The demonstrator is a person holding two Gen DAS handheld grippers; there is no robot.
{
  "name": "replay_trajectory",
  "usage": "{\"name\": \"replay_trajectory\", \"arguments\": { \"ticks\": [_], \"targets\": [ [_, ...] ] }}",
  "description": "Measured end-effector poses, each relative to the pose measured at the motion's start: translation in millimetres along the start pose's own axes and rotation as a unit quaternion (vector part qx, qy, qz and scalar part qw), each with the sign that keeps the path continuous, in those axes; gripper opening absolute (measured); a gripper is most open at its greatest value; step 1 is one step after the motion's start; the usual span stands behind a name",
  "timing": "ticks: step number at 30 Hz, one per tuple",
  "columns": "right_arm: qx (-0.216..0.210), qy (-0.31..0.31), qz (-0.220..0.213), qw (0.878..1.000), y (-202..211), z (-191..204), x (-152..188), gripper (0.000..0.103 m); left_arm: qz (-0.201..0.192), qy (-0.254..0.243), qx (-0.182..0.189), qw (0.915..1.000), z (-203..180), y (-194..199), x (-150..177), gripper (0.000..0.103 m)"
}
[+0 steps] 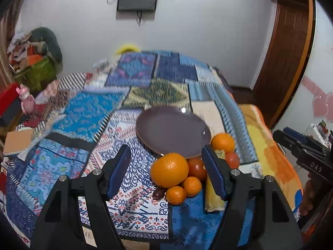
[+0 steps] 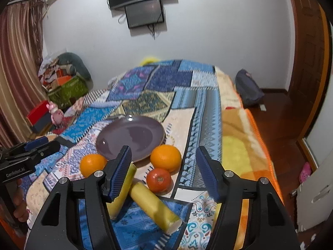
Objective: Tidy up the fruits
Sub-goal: 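Grasp a large orange with the left tool while the right tool grasps another orange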
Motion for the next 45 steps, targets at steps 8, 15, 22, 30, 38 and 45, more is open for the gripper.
{"name": "replay_trajectory", "arguments": {
  "ticks": [8,15,22,30,38,45],
  "targets": [
    [-0.015,-0.005,0.06,0.998,-42,-13,16,0.061,0.06,-0.014,0.012,0.998,-11,-51,20,0.071],
    [-0.021,-0.01,0.094,0.995,-69,-21,22,0.061,0.103,-0.003,0.018,0.9945,-12,-83,34,0.071],
    [-0.035,-0.022,0.121,0.992,-89,-26,28,0.061,0.124,0.003,0.028,0.9919,-15,-101,45,0.072],
    [-0.041,-0.027,0.147,0.988,-110,-29,37,0.061,0.151,0.015,0.048,0.9872,-18,-114,57,0.072],
    [-0.043,-0.04,0.17,0.984,-126,-32,47,0.064,0.139,0.017,0.054,0.9887,-19,-114,56,0.069],
    [-0.044,-0.042,0.17,0.984,-126,-32,46,0.061,0.131,0.016,0.043,0.9903,-15,-108,52,0.068]
  ]
}}
Point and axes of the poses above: each gripper's, at about its wrist camera, not at the fingertips, and y roughly against the way its jaws point, z to its left, x to its underside, the point moved 10 cm from there along -y, roughly the way its jaws point, and after that the axes turned 9 degrees about -x, right-handed, at the moved point
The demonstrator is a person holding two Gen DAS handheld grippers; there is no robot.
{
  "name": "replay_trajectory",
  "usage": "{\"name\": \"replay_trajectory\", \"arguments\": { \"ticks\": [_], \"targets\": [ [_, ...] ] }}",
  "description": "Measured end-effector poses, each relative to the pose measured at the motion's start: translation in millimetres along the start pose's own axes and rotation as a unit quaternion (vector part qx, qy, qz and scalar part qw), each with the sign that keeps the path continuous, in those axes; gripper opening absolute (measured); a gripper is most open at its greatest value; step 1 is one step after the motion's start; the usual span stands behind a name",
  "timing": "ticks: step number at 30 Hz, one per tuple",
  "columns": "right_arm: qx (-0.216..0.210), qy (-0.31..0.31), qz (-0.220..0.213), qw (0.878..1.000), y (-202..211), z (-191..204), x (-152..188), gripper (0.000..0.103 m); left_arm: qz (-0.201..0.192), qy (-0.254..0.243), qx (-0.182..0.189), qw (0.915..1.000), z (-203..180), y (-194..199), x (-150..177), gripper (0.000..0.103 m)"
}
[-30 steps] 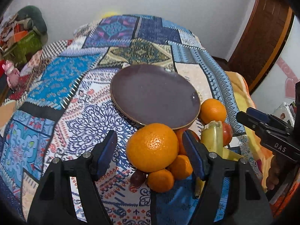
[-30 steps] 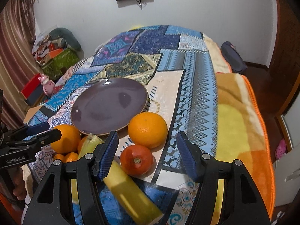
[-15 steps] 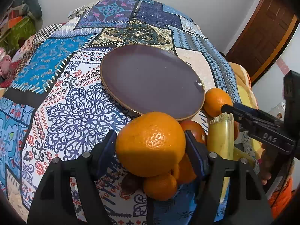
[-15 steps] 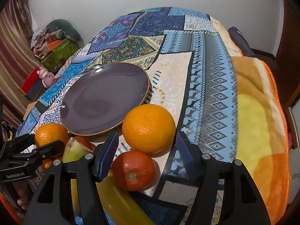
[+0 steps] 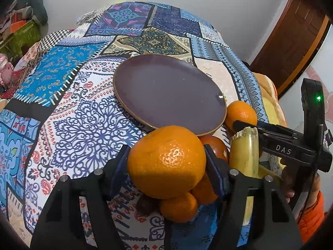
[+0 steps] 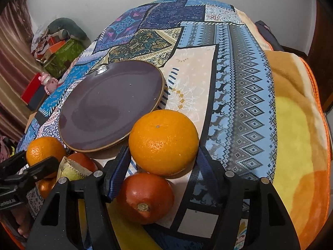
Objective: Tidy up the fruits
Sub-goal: 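Grasp a large orange with the left tool while the right tool grasps another orange, then carry both oranges onto the purple plate and open both tools to release them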
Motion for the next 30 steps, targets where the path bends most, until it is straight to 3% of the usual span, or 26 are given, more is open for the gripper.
{"name": "replay_trajectory", "arguments": {
  "ticks": [13,15,16,17,21,22,25,30],
  "targets": [
    [0.015,0.017,-0.04,0.999,37,5,-14,0.052,-0.046,0.008,-0.019,0.9987,20,43,-28,0.068],
    [0.019,0.021,-0.041,0.999,39,6,-15,0.041,-0.053,0.006,-0.023,0.9983,20,47,-33,0.068],
    [0.022,0.028,-0.037,0.999,38,7,-16,0.011,-0.056,0.005,-0.025,0.9981,20,48,-36,0.068],
    [0.017,0.028,-0.026,0.999,35,7,-15,0.006,-0.059,0.003,-0.026,0.9979,19,50,-39,0.068],
    [0.018,0.033,0.003,0.999,22,5,-8,0.008,-0.065,-0.001,-0.027,0.9975,17,54,-45,0.068],
    [0.013,0.034,0.005,0.999,21,6,-7,0.014,-0.067,-0.001,-0.026,0.9974,16,55,-46,0.068],
    [0.02,0.031,0.003,0.999,18,5,-6,0.049,-0.069,-0.004,-0.028,0.9972,16,56,-46,0.068],
    [0.02,0.028,0.021,0.999,3,0,-5,0.054,-0.067,-0.003,-0.031,0.9973,19,53,-49,0.068]
  ]
}}
Point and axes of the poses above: each gripper's, at about its wrist camera, not at the fingertips, and y roughly against the way its jaws point, z to its left, x to its underside, the point moved 10 cm from there along -y, roughly the way its jaws point, and after that the axes turned 9 degrees about -x, right-handed, at the moved point
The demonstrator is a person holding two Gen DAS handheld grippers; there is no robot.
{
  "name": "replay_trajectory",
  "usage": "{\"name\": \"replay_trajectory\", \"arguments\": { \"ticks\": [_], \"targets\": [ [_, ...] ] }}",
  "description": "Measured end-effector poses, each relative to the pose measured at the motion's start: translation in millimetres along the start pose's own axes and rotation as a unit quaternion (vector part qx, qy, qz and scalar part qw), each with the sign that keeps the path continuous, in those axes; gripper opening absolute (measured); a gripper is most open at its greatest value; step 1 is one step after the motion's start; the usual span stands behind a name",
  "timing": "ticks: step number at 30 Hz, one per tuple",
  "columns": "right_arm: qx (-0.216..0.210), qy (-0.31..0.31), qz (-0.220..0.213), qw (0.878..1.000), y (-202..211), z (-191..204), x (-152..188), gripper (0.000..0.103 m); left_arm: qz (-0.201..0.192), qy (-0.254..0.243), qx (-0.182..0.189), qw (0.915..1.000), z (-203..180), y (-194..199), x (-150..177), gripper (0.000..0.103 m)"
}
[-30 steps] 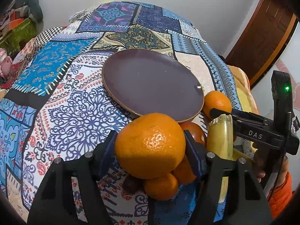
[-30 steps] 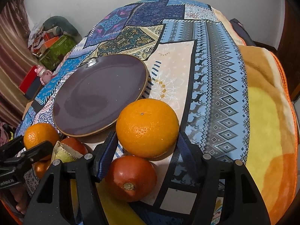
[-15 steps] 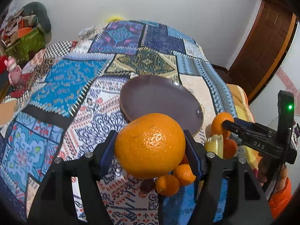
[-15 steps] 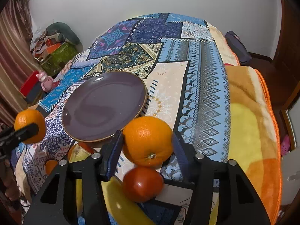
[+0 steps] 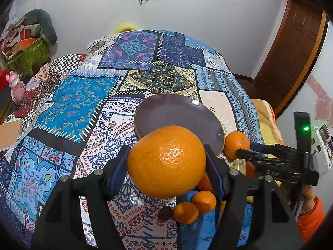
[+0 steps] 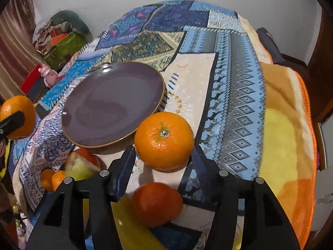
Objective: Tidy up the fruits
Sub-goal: 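Carry both oranges onto the purple plate and open both tools to release them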
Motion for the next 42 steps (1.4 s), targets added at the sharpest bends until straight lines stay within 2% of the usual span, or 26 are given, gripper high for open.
{"name": "replay_trajectory", "arguments": {
  "ticks": [2,4,9,14,21,27,33,42],
  "targets": [
    [-0.004,-0.004,0.008,1.0,-7,-3,0,0.062,0.001,0.0,-0.003,1.0,1,-3,-2,0.068],
    [-0.011,-0.007,0.017,1.0,-14,-4,0,0.065,0.001,0.0,-0.004,1.0,3,-5,-4,0.068],
    [-0.032,-0.016,0.021,0.999,-21,-6,0,0.065,0.002,-0.002,-0.005,1.0,3,-13,-10,0.068],
    [-0.013,0.002,0.014,1.0,-17,-4,0,0.063,0.002,-0.007,-0.004,1.0,0,-18,-14,0.068],
    [-0.002,0.003,-0.025,1.0,11,-6,-19,0.062,0.0,-0.021,-0.008,0.9998,-4,-24,-26,0.068],
    [-0.015,0.013,-0.053,0.998,23,7,-50,0.062,-0.003,-0.029,-0.01,0.9995,-10,-33,-43,0.068],
    [-0.024,0.031,-0.059,0.997,10,28,-70,0.062,0.002,-0.04,-0.016,0.9991,-15,-50,-57,0.068],
    [-0.031,0.03,-0.027,0.999,-28,33,-85,0.062,0.029,-0.046,-0.021,0.9983,-15,-86,-63,0.068]
  ]
}}
Point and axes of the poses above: each gripper's, at about its wrist camera, not at the fingertips, and y roughly against the way its jaws point, z to its left, x to its underside, the point moved 10 cm from there along -y, roughly the way its jaws point, and after that the axes turned 9 degrees about -x, right-handed, at the moved point
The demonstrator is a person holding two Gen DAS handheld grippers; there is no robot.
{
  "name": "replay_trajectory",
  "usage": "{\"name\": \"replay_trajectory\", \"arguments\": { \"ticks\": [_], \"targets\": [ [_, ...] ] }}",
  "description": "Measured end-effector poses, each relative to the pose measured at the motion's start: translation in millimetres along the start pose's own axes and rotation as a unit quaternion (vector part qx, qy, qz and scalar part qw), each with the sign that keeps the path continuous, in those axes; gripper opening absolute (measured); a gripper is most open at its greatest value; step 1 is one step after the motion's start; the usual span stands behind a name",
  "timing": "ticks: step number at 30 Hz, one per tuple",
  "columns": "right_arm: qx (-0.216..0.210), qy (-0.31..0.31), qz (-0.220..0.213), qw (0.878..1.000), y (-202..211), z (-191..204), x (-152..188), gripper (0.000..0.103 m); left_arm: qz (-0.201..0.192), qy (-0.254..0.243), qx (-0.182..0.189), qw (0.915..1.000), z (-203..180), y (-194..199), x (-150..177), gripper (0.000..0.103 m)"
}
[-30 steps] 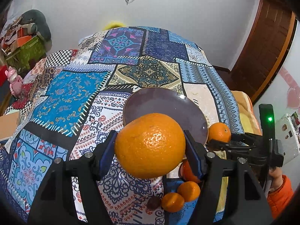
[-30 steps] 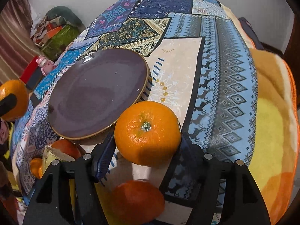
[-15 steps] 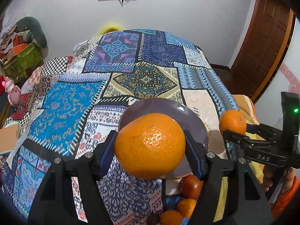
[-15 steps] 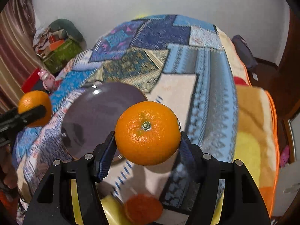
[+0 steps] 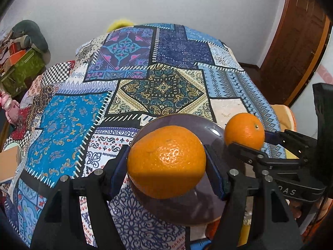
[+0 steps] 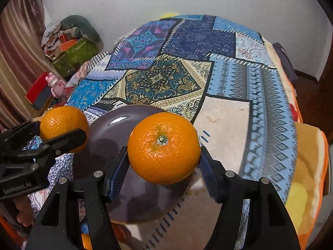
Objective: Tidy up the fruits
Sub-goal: 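Carry both oranges onto the purple plate and open both tools to release them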
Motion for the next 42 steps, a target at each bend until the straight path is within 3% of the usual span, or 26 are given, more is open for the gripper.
{"name": "replay_trajectory", "arguments": {
  "ticks": [11,27,33,42],
  "targets": [
    [0.006,0.027,0.042,0.999,-28,0,0,0.062,0.045,0.012,0.013,0.9988,7,-46,0,0.068],
    [-0.003,0.043,0.09,0.995,-47,7,10,0.063,0.057,-0.011,0.006,0.9983,3,-62,6,0.069],
    [-0.008,0.036,0.084,0.996,-38,8,9,0.065,0.022,-0.018,0.009,0.9995,0,-35,-6,0.07],
    [0.011,0.049,0.013,0.999,27,18,-11,0.065,-0.028,-0.021,-0.003,0.9994,5,29,-15,0.07]
  ]
}}
Point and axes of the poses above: each gripper's, at about its wrist camera, not at the fingertips, and y roughly against the way its jaws point, z to its left, x to its underside, the point moved 10 cm from there along -y, roughly the way its jaws point, and after that the axes turned 9 degrees about -x, right-handed, at the moved point
